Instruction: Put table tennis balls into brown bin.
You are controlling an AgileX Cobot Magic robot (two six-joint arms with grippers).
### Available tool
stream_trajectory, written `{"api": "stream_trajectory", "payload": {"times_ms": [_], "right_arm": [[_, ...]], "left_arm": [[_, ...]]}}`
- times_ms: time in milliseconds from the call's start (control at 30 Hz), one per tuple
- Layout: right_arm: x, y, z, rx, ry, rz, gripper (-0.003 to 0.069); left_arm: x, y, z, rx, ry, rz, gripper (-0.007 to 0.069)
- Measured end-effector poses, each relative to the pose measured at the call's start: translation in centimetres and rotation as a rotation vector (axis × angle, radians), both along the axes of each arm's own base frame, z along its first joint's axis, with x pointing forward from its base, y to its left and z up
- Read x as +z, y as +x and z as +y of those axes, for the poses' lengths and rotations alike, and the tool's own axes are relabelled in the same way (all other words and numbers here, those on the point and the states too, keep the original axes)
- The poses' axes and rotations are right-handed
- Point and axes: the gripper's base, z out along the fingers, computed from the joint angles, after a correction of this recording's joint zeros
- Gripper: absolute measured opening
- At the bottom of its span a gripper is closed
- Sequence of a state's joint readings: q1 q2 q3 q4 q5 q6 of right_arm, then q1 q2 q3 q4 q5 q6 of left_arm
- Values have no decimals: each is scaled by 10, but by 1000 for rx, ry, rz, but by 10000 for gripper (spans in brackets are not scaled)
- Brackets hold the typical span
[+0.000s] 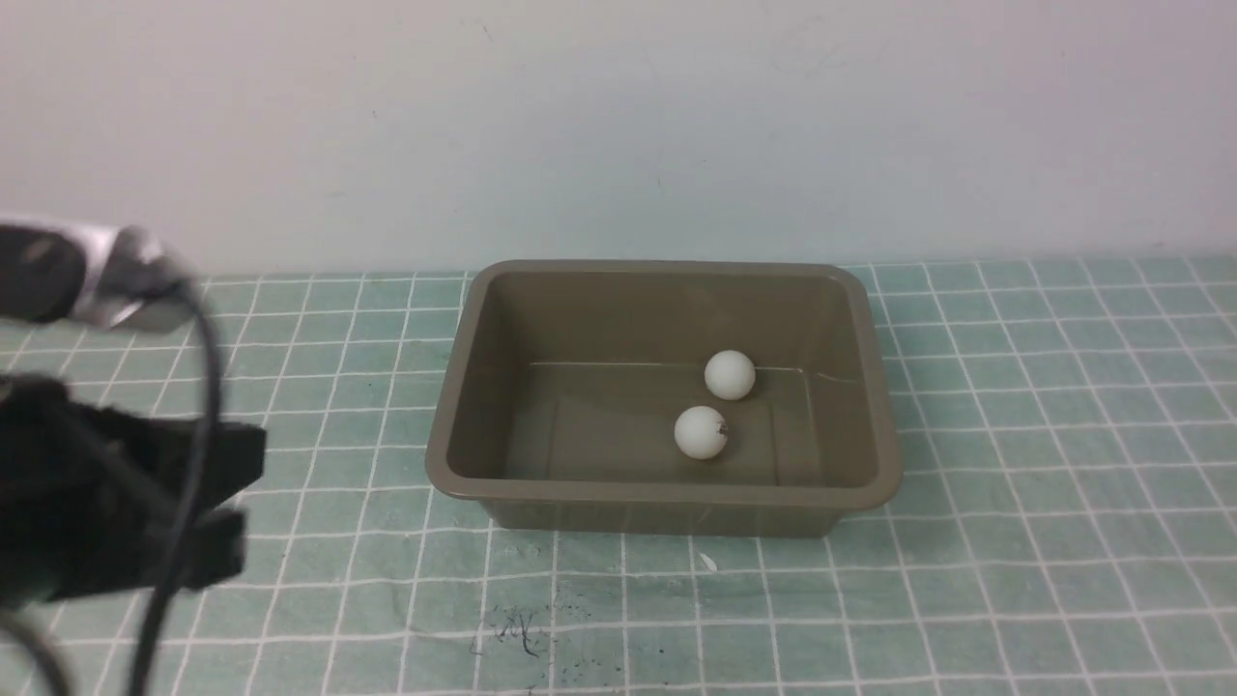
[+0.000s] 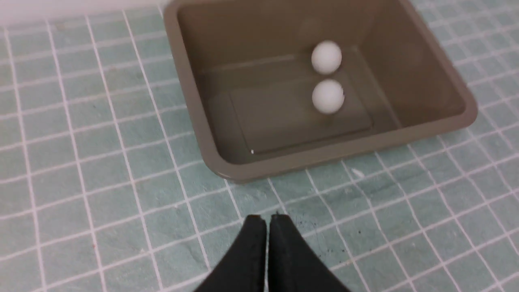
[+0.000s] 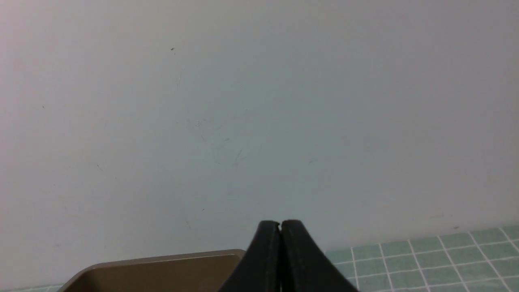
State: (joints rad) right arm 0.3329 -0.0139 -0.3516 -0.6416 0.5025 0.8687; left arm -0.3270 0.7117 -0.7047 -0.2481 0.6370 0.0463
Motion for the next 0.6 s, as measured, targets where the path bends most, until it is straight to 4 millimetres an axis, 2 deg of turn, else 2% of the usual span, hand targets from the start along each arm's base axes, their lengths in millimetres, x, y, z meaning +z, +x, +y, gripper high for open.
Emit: {"api": "stream_trajectory", "payload": {"times_ms": [167,300,433,600], "right_arm": [[0,0,0,-3,-8,-5,-10],[0,0,0,-3,-8,-6,-10],[0,0,0,-3,-7,-6,-10],[0,0,0,-3,-7,-6,-10]], "left_arm": [[-9,-34,13,24,-62,-164,-5],[-10,-50,19,24,-85,-224,-5],[-7,-59,21,22,-100,-260,-5],[-7,-59,22,17,-72,-276,-5]]}}
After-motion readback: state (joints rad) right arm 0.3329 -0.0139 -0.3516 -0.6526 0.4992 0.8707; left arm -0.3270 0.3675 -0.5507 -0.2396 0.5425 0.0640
